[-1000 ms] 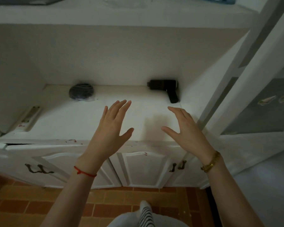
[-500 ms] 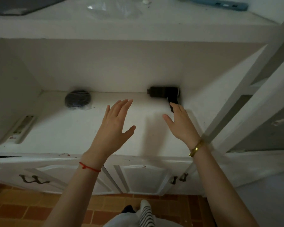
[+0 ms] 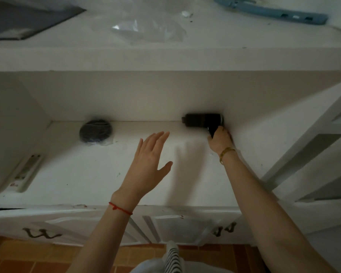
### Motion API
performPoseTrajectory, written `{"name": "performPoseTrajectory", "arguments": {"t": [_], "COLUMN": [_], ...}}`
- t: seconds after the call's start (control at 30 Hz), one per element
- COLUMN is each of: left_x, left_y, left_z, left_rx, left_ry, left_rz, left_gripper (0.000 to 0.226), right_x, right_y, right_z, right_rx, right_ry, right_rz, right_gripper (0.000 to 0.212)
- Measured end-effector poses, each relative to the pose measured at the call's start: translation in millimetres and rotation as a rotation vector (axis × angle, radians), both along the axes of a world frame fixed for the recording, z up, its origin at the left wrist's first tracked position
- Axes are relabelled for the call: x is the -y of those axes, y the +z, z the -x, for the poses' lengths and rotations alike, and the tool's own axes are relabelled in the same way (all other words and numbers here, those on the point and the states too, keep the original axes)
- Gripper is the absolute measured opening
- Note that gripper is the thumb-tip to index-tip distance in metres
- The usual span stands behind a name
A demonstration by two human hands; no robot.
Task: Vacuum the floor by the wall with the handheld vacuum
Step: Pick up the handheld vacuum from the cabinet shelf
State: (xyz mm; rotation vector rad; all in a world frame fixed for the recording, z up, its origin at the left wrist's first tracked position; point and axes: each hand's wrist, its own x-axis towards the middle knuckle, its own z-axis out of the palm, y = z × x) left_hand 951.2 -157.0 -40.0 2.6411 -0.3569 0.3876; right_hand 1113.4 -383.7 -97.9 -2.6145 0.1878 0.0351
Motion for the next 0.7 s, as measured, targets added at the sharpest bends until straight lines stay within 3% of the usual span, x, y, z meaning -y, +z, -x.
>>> {"name": "performPoseTrajectory", "arguments": {"t": [0.3,0.57,0.7], "left_x": [-9.2,-0.7,8.3], "left_y": [-13.0,-12.0,-5.5], "left_z": [-15.9,-43.6,-63.5], "left_rx": [-0.036,-0.342,-0.469], "left_ry": [0.002,0.171,0.21], "left_rz": [0.107,0.746,1.091], "left_gripper": [0.071,0.063,0.074], "right_x": [-3.2,-15.2,-29.7], "right_y": [-12.0,1.0,22.0], "right_z": [-4.5,38.1,77.6], "right_rx": [0.134,0.367,0.374], "right_ry": [-0.109,-0.069,-0.02], "right_rz": [0.01,-0.166,-0.282], "right_gripper": [0.037,0.032,0.04]}}
